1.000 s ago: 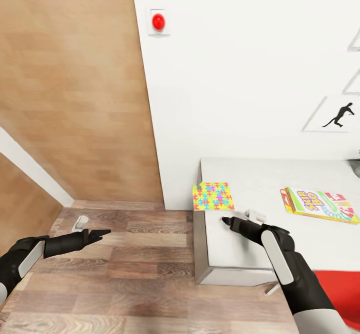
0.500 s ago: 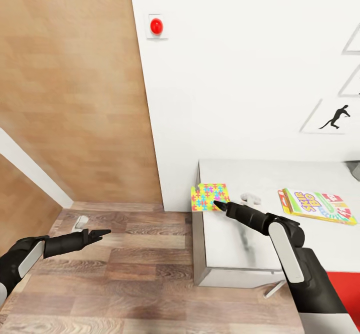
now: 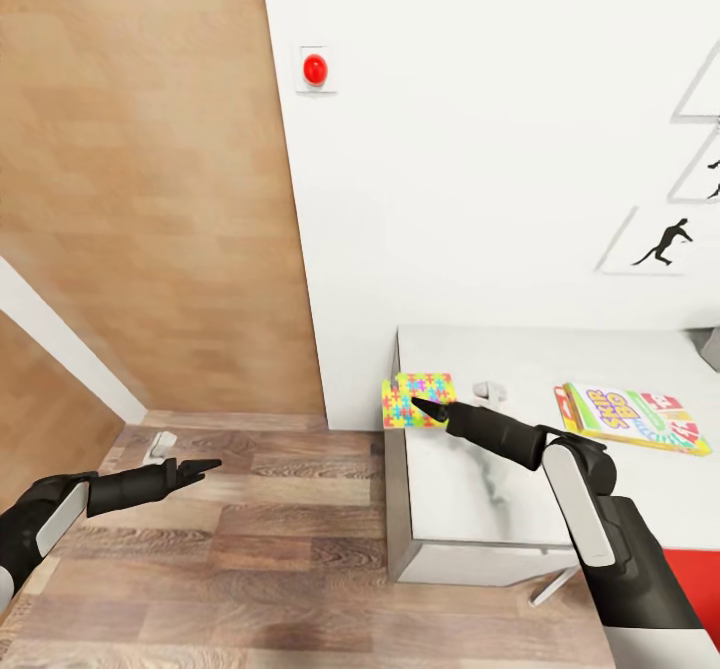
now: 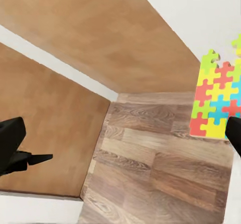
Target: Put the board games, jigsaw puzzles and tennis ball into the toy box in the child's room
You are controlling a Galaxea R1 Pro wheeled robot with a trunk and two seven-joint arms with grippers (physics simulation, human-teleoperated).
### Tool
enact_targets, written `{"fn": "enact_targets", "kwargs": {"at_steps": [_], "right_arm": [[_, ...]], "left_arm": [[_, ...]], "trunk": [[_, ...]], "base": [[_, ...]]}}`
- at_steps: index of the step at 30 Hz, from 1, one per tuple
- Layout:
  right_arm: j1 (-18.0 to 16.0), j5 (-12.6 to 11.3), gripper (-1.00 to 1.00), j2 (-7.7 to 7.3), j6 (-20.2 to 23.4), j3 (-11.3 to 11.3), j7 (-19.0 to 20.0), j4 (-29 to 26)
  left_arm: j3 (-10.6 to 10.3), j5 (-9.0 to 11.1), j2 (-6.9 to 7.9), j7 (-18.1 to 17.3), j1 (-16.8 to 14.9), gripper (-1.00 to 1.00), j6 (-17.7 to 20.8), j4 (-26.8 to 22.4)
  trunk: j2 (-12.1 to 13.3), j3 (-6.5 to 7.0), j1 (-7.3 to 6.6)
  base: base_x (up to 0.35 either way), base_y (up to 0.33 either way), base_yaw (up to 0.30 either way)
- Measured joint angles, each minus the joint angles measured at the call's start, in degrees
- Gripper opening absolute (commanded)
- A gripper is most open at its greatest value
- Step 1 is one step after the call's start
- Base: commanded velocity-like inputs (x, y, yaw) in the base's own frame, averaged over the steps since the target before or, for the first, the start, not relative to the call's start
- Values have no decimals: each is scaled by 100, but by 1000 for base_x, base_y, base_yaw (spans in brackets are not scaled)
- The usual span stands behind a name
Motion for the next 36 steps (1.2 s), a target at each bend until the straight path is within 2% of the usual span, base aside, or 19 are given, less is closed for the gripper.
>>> {"fn": "enact_targets", "kwargs": {"at_steps": [3,10,36], "right_arm": [[0,3,100,-58,-8,-5,252,-1],[0,-3,100,-134,-37,-11,434,12],[0,-3,100,-153,-61,-12,554,51]], "left_arm": [[2,0,0,2,0,100,-1,-1],[4,-3,0,18,0,100,1,0],[4,0,0,-3,0,100,-1,-1]], "trunk": [[0,28,0],[0,92,0],[0,333,0]], "base": [[0,0,0],[0,0,0],[0,0,0]]}}
